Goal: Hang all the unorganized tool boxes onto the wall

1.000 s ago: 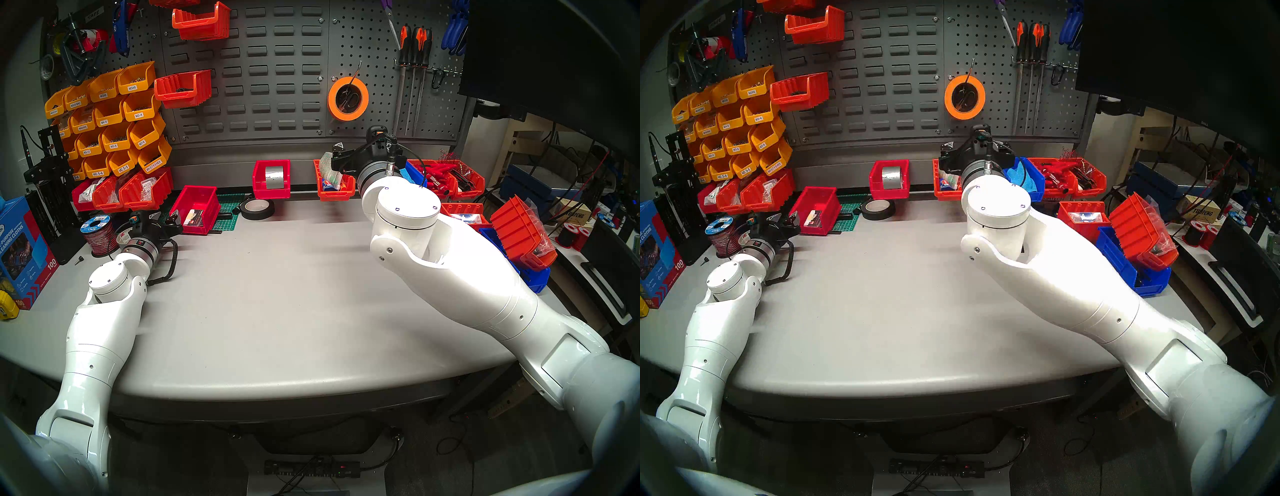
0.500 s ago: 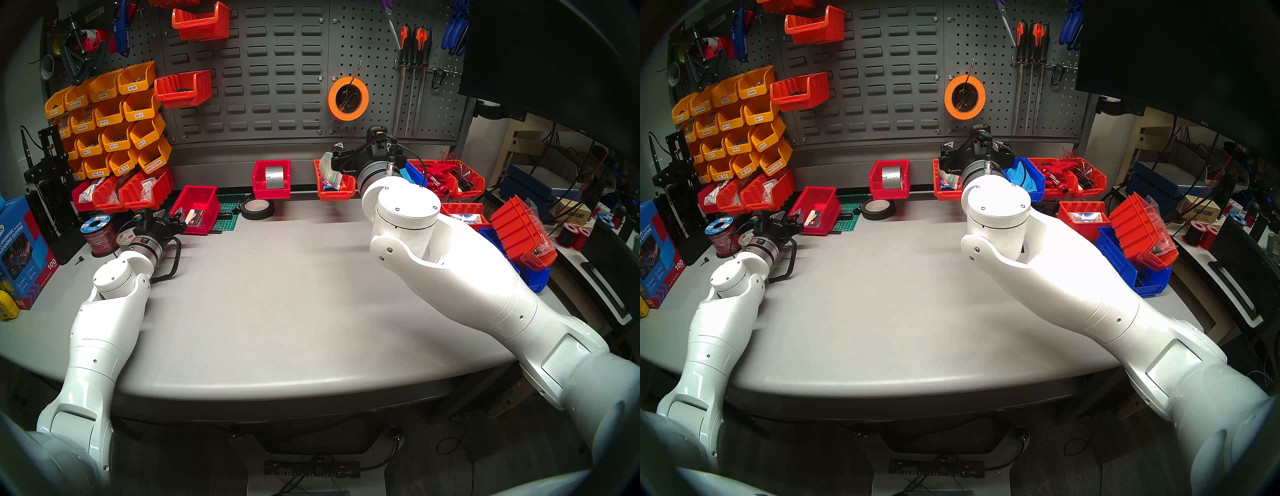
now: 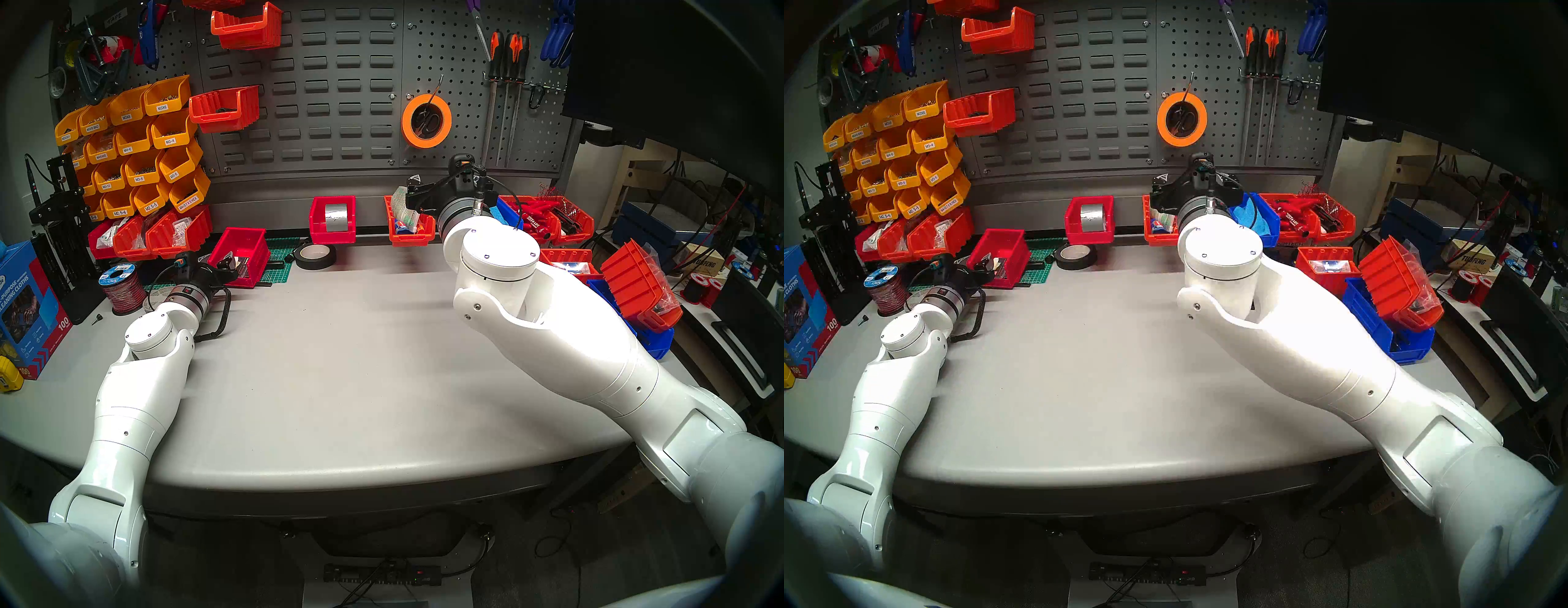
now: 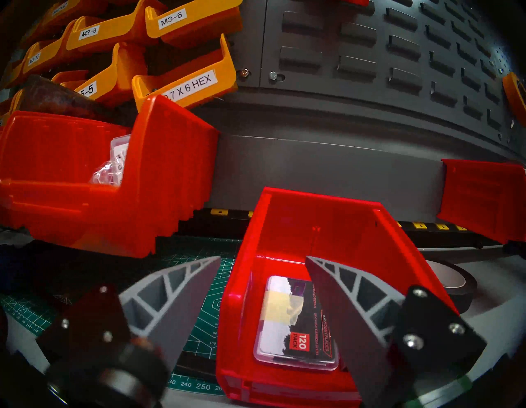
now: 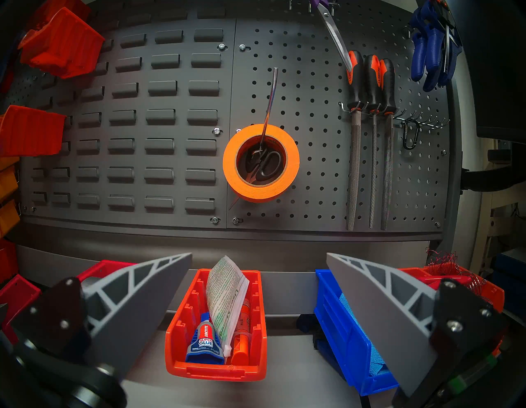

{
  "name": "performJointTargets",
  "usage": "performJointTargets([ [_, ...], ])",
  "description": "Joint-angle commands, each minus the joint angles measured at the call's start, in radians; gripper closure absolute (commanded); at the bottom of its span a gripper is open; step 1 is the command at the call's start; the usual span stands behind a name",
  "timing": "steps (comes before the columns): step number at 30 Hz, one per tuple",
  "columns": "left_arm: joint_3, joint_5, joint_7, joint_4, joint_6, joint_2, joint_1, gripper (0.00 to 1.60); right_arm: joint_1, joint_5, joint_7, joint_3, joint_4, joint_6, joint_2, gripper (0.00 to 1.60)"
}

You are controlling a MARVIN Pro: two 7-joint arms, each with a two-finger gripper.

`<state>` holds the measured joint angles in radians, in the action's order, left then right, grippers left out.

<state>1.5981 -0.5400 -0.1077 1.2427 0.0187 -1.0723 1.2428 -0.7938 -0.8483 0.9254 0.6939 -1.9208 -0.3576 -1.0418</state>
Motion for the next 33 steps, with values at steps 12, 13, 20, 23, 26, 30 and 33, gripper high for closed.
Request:
performJointTargets([
  [12,0.002,-0.029,-0.01,-0.029,0.019,-0.006,-0.027,1.44,0.015,0.006,-0.001,0.004,-0.008,-0.002,-0.002,0.0],
  [13,0.002,-0.03,-0.01,-0.029,0.019,-0.006,-0.027,1.54,0.015,0.006,-0.001,0.004,-0.008,-0.002,-0.002,0.0],
  [20,0.011,-0.059,-0.034,0.013,0.044,0.003,-0.007,1.6,0.015,0.006,-0.001,0.004,-0.008,-0.002,-0.002,0.0],
  [23,0.016,-0.07,-0.044,0.04,0.053,0.005,0.004,1.6,0.015,0.006,-0.001,0.004,-0.008,-0.002,-0.002,0.0],
  [26,0.025,-0.092,-0.064,0.091,0.073,0.007,0.015,1.6,0.015,0.006,-0.001,0.004,-0.008,-0.002,-0.002,0.0],
  [30,0.035,-0.117,-0.082,0.151,0.107,0.011,0.012,1.6,0.014,0.006,-0.001,0.004,-0.008,-0.001,-0.002,0.0],
  [33,0.037,-0.124,-0.092,0.164,0.121,0.016,-0.013,1.6,0.014,0.005,-0.001,0.005,-0.008,-0.001,-0.002,0.0],
])
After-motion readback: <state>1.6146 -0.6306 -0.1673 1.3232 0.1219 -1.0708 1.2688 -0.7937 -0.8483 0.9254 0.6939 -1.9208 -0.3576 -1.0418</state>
